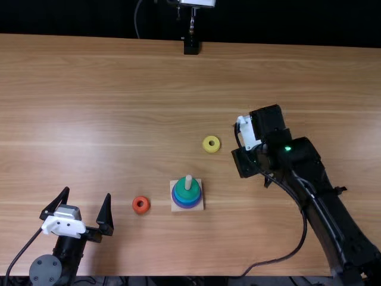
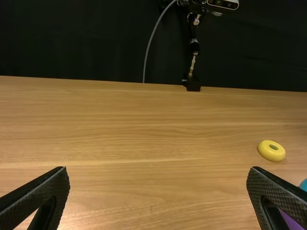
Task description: Build the Hanoi tower: stack the rings onto the peg from bottom to top in this color order: purple, dark blue, light blue, dark green, light green, yellow, orange.
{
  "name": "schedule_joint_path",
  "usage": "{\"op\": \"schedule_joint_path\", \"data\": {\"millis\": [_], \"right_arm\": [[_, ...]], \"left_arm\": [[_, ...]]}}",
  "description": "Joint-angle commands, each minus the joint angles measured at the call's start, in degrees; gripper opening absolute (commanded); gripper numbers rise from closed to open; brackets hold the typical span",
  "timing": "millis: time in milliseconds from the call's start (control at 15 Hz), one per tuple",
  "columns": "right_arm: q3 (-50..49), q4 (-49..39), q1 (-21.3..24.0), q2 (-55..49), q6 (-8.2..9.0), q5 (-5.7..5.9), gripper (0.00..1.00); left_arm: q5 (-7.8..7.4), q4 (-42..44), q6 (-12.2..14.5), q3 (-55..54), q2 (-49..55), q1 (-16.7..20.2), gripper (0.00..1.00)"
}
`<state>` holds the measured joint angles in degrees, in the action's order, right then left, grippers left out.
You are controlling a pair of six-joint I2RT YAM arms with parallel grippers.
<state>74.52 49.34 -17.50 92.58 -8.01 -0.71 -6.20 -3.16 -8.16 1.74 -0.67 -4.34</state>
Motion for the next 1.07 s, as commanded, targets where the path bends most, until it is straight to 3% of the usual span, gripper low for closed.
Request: {"op": "schedule_joint_path", "data": {"millis": [0,467,600,800,1000], "right_arm": [[3.3,0.5,-2.7,-3.0,-0.01,-0.77,0.00],[11.9,7.5,-12.5,-4.4,0.73,-1.19,0.00],[13.6,8.3,-14.3,-4.8,3.48,-1.19,0.00],[14.3,8.3,-16.8,-5.0,3.90,-1.29,0.00],[14.8,8.3,-18.6,-5.0,5.69,-1.29,0.00]], "left_arm": [[-0.03,0.2,0.5,-1.7,0.7,0.6,1.00],[-0.03,0.2,0.5,-1.7,0.7,0.6,1.00],[-0.03,0.2,0.5,-1.7,0.7,0.6,1.00],[-0.03,0.2,0.5,-1.7,0.7,0.6,1.00],[-0.03,0.2,0.5,-1.7,0.7,0.6,1.00]]}}
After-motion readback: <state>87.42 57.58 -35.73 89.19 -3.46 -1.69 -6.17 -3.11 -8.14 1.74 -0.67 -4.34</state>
